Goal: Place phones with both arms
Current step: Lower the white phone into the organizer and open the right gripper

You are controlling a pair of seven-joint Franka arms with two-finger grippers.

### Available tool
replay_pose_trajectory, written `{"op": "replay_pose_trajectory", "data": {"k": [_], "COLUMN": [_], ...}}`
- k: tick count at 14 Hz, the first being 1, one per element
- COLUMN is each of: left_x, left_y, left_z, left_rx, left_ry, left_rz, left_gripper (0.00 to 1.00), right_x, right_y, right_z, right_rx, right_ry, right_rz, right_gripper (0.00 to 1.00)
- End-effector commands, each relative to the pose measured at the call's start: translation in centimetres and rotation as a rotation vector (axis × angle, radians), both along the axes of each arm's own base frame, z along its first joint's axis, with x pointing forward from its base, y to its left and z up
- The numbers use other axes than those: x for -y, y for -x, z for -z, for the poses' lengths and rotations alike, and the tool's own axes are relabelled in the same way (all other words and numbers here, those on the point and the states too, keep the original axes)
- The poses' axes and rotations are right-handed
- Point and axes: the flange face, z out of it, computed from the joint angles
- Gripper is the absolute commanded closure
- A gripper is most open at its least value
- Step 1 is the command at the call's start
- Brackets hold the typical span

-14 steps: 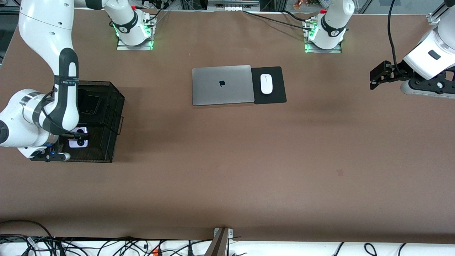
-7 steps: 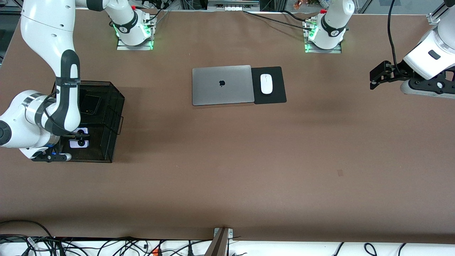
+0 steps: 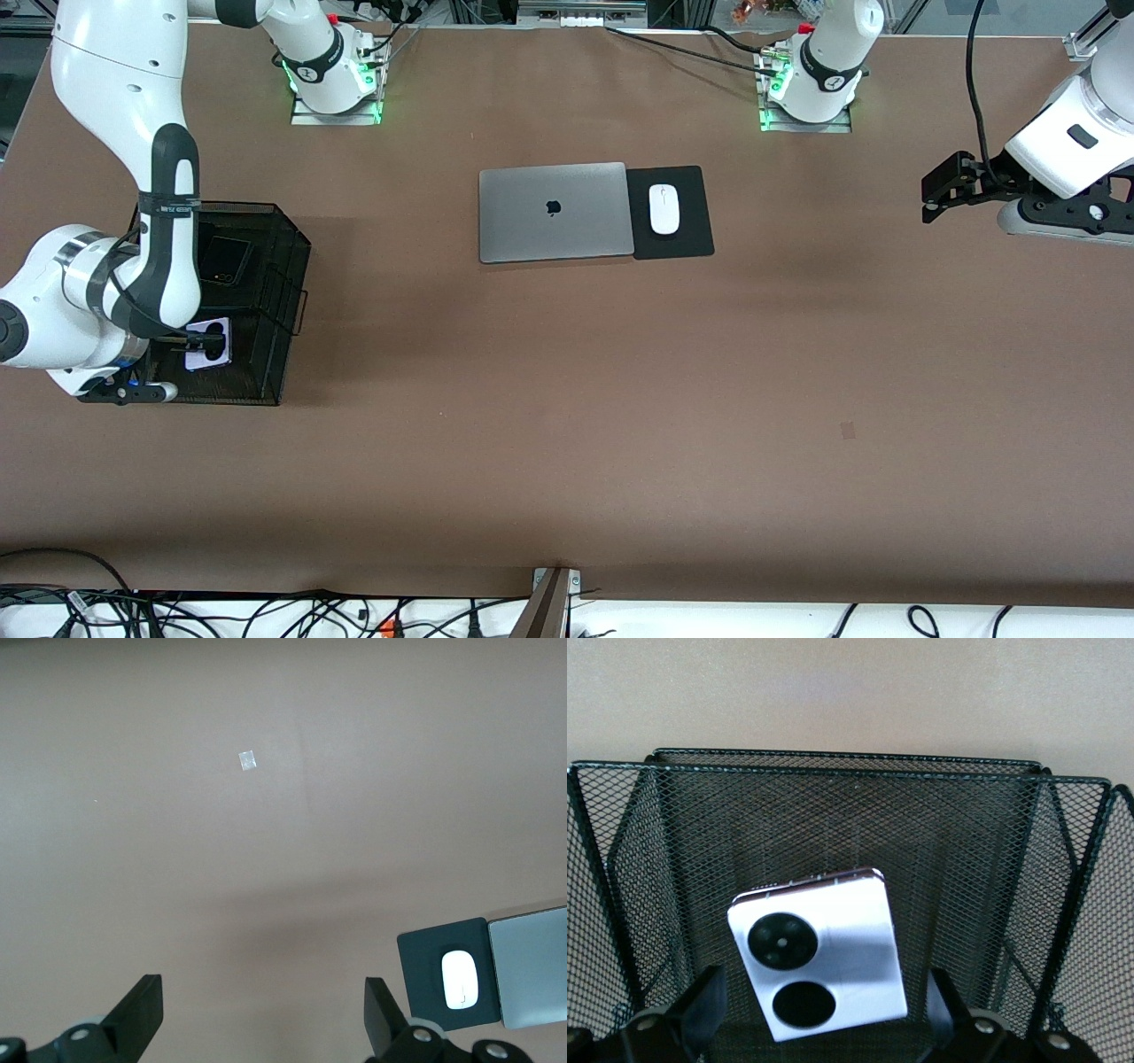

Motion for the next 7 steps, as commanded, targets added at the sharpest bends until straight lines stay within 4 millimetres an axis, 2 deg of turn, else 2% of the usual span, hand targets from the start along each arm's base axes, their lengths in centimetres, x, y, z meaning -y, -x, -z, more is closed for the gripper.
{"op": "replay_pose_trajectory", "data": {"k": [1, 4, 7], "left_x": [-0.2, -0.3, -0.4], "left_y": [0.3, 0.4, 0.4], "left_z": [-0.2, -0.3, -0.4], "left_rx": [-0.003, -0.002, 0.000], "left_ry": [0.009, 0.009, 0.009], "left_rz": [-0.005, -0.006, -0.006], "left_gripper": [0.00, 0.00, 0.00], "right_x": [0.1, 0.2, 0.9], "right_y": [-0.3, -1.0, -1.6], "right_z": [-0.7, -1.9, -3.9], "right_rx": [0.017, 0.031, 0.007], "right_ry": [-0.021, -0.033, -0.055], "right_rz": [-0.006, -0.101, -0.100], "right_gripper": [0.00, 0.00, 0.01]}}
